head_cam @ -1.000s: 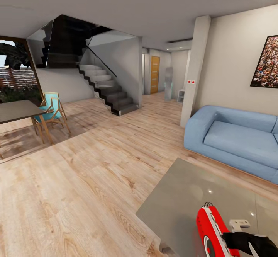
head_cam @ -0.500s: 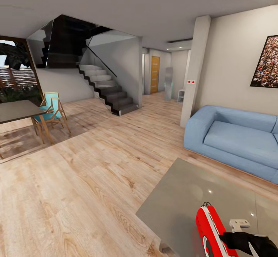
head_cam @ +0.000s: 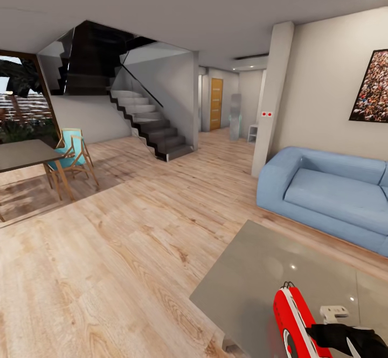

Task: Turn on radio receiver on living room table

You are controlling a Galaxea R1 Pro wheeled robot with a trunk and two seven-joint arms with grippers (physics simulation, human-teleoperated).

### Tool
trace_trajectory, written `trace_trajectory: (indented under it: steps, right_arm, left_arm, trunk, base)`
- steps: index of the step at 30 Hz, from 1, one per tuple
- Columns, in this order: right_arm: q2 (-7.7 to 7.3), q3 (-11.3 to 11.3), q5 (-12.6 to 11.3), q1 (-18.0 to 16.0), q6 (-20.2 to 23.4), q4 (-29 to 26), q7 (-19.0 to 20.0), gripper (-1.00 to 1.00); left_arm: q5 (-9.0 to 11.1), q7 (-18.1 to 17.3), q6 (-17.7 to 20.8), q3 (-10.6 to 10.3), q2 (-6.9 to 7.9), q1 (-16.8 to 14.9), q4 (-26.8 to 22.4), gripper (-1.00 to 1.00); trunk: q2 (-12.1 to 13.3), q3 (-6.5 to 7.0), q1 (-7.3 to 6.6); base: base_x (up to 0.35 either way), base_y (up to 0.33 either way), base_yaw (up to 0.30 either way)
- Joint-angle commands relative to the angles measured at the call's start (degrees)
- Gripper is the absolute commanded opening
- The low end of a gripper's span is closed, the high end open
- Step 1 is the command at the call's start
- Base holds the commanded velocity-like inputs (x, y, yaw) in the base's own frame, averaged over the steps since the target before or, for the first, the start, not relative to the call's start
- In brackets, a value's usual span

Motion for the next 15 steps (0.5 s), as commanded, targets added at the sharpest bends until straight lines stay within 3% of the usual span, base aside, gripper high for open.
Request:
trace_trajectory:
  steps: [1,15]
  right_arm:
    - [0.00,-0.03,-0.14,-0.02,0.00,-0.03,0.04,-1.00]
    - [0.00,0.06,0.04,-0.02,-0.26,-0.11,0.13,-1.00]
  left_arm:
    - [0.00,0.02,0.00,0.00,0.00,0.00,0.00,1.00]
    - [0.00,0.07,0.00,-0.09,0.00,0.00,0.00,1.00]
  trunk:
    - [0.41,0.19,-0.23]
    - [6.03,2.70,-3.30]
  base:
    - [0.000,0.000,0.000]
    - [0.000,0.000,0.000]
